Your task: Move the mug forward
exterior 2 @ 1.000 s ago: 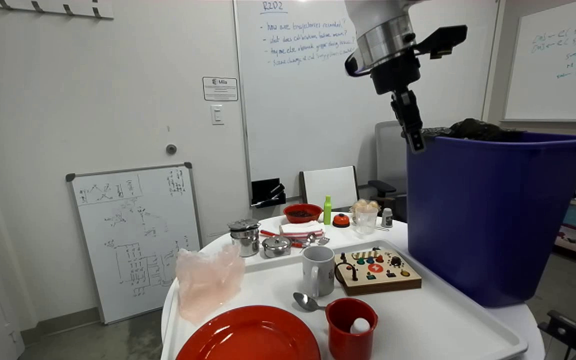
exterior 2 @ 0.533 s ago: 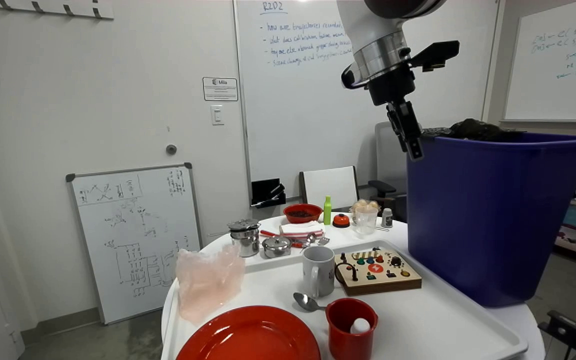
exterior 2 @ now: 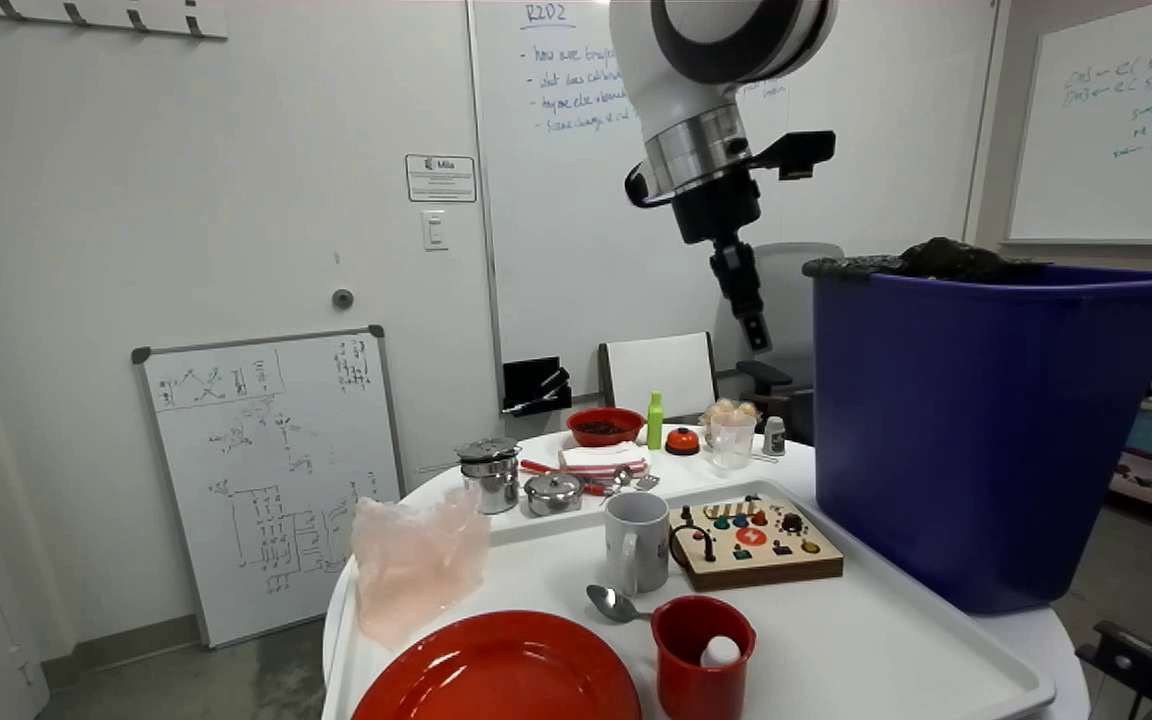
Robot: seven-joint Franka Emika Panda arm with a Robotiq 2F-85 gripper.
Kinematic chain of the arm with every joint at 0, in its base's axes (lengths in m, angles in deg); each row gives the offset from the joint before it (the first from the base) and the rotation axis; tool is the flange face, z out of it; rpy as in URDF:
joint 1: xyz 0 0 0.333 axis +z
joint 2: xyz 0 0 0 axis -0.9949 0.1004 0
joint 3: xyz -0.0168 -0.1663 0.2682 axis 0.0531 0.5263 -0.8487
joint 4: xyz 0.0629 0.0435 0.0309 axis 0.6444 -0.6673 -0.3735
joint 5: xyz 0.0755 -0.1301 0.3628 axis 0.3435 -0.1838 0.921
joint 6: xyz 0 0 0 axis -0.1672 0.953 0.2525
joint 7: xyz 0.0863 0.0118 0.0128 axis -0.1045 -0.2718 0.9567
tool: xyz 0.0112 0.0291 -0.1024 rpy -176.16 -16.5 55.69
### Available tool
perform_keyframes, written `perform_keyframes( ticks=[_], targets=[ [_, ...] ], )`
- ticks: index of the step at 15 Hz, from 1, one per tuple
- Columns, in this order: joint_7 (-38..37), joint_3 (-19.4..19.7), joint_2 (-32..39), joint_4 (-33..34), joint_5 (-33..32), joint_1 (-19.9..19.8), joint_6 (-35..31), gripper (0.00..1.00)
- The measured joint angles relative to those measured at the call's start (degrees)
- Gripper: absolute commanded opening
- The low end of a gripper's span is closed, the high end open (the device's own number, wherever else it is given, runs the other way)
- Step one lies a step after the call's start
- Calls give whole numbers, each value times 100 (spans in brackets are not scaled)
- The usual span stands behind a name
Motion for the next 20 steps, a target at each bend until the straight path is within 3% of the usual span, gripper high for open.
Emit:
perform_keyframes(
  ticks=[7, 20],
  targets=[
    [-776, -8, 1177, 704, -10, 115, 24, 100],
    [-892, -267, 1899, 926, 510, 323, 140, 100]
  ],
)
